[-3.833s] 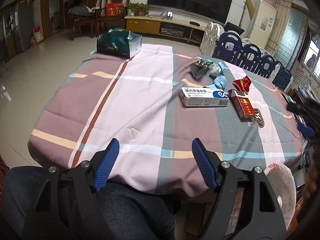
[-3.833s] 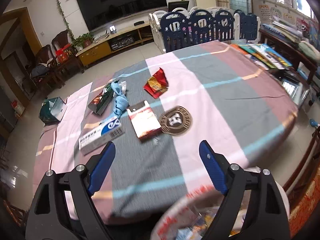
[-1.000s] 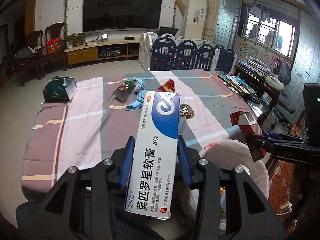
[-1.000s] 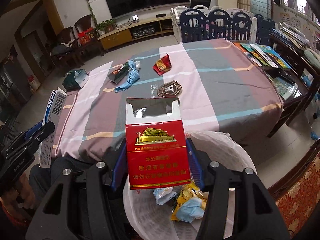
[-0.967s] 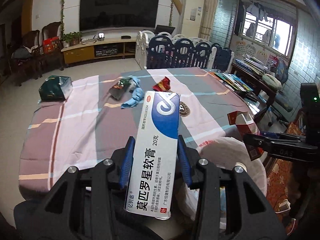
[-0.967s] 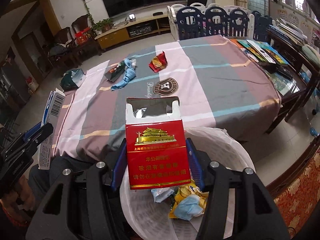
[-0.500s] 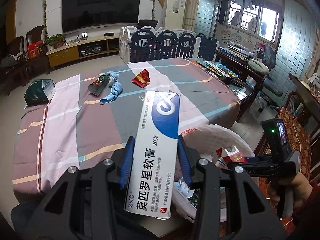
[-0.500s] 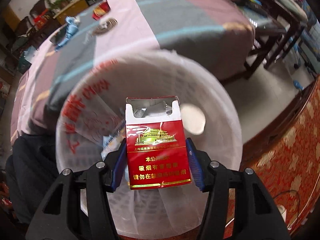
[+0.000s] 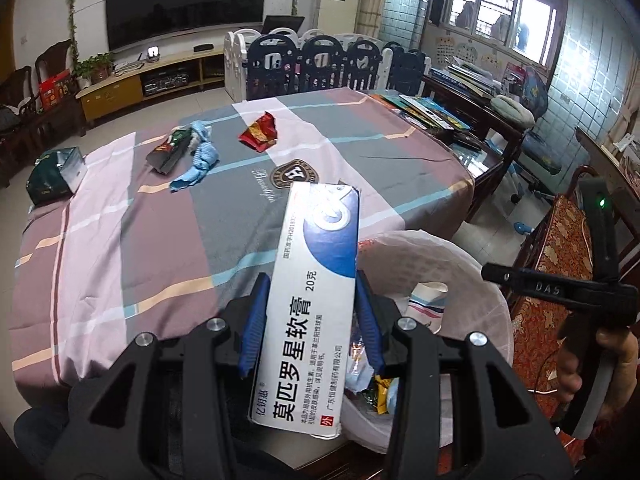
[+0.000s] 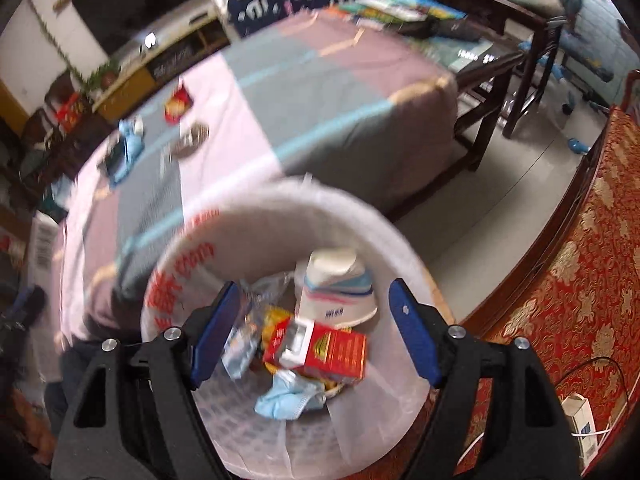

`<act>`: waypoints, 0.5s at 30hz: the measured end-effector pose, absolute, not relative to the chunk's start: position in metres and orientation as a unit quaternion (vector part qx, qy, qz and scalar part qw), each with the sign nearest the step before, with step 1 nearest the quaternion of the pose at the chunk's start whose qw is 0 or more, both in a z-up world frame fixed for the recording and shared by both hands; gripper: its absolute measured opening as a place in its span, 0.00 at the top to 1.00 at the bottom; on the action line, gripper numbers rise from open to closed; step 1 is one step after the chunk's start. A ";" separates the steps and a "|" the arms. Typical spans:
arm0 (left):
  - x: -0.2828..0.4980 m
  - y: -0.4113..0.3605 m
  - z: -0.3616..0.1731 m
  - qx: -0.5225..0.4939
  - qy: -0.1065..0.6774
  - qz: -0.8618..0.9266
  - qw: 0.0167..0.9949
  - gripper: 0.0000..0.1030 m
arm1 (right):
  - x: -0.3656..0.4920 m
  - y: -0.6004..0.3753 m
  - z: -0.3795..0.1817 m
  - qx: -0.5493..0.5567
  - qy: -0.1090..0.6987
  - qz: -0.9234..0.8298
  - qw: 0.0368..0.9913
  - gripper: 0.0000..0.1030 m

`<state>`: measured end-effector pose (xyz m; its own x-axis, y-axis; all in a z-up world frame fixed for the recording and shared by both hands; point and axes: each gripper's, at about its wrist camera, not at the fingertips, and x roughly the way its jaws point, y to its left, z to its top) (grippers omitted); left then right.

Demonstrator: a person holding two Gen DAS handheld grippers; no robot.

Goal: Collect trash
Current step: 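Carry the pack and box over the wastebasket and open both grippers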

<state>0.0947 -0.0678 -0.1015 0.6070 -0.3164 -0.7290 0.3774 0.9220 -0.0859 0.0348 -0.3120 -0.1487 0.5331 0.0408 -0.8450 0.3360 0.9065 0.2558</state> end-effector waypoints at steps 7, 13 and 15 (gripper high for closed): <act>0.096 -0.122 -0.122 0.064 0.440 -0.261 0.857 0.57 | 0.034 -0.330 -0.125 0.226 0.423 -0.097 0.872 0.27; 0.091 -0.133 -0.126 0.078 0.442 -0.276 0.850 0.44 | 0.038 -0.334 -0.124 0.233 0.425 -0.100 0.869 0.27; 0.091 -0.131 -0.125 0.074 0.441 -0.271 0.853 0.39 | 0.038 -0.334 -0.125 0.236 0.427 -0.098 0.867 0.27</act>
<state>0.0914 -0.1305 -0.1252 0.4648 -0.3973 -0.7913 0.5277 0.8419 -0.1127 0.0383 -0.3340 -0.1250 0.6161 0.0317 -0.7871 0.3711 0.8696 0.3255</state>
